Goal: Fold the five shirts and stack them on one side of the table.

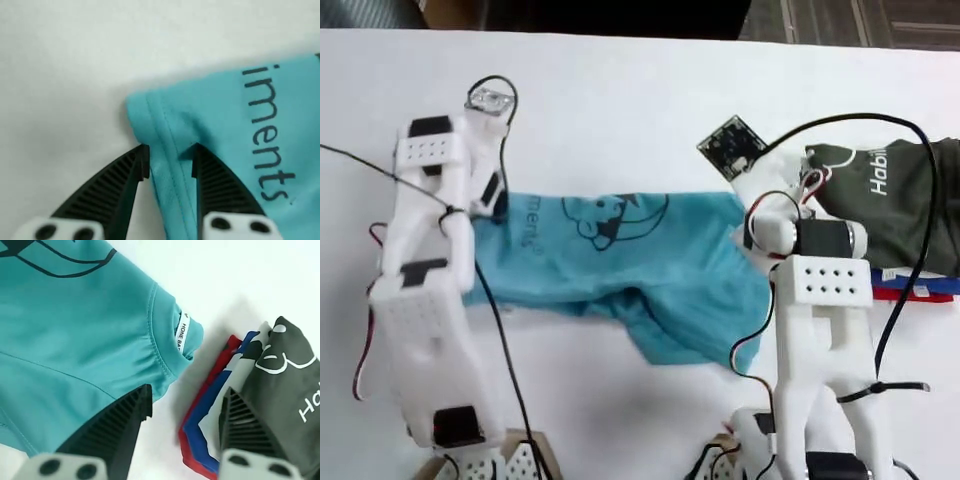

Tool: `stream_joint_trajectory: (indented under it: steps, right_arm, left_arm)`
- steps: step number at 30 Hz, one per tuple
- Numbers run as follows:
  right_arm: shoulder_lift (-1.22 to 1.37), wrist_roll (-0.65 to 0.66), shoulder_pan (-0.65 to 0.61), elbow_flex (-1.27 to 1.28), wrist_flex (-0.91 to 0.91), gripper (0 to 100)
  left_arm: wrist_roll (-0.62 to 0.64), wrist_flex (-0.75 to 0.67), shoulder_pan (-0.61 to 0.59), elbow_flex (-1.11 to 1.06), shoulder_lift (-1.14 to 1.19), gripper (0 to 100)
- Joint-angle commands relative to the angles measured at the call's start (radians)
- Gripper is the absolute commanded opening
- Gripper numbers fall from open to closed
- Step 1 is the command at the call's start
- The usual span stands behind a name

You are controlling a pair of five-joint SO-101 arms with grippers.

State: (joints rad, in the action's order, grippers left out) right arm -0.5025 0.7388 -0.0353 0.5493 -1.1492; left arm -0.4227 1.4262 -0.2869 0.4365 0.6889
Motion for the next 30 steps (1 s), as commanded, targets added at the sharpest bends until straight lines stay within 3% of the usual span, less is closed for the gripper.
stream_joint_trajectory:
  steps: [1,5,10,19,26,30]
  right_arm:
    - [0.004,-0.009,-0.005,0.006,0.007,22.6]
    - [0.002,-0.011,-0.004,0.048,0.007,22.6]
    - [0.002,-0.011,0.007,0.092,0.007,22.6]
    - [0.001,-0.012,0.002,0.092,0.007,22.6]
    - [0.018,-0.080,-0.001,0.095,0.076,22.6]
    - [0.140,-0.091,-0.062,0.091,0.079,22.6]
  left_arm:
    - [0.009,0.089,-0.006,0.188,0.104,16]
    - [0.011,0.132,-0.011,0.326,0.222,14]
    - [0.005,0.183,-0.006,0.496,0.292,3]
    - [0.005,0.356,-0.005,0.745,0.295,3]
    - [-0.087,0.353,-0.008,0.774,0.301,18]
    - [-0.048,0.359,-0.012,0.797,0.256,24]
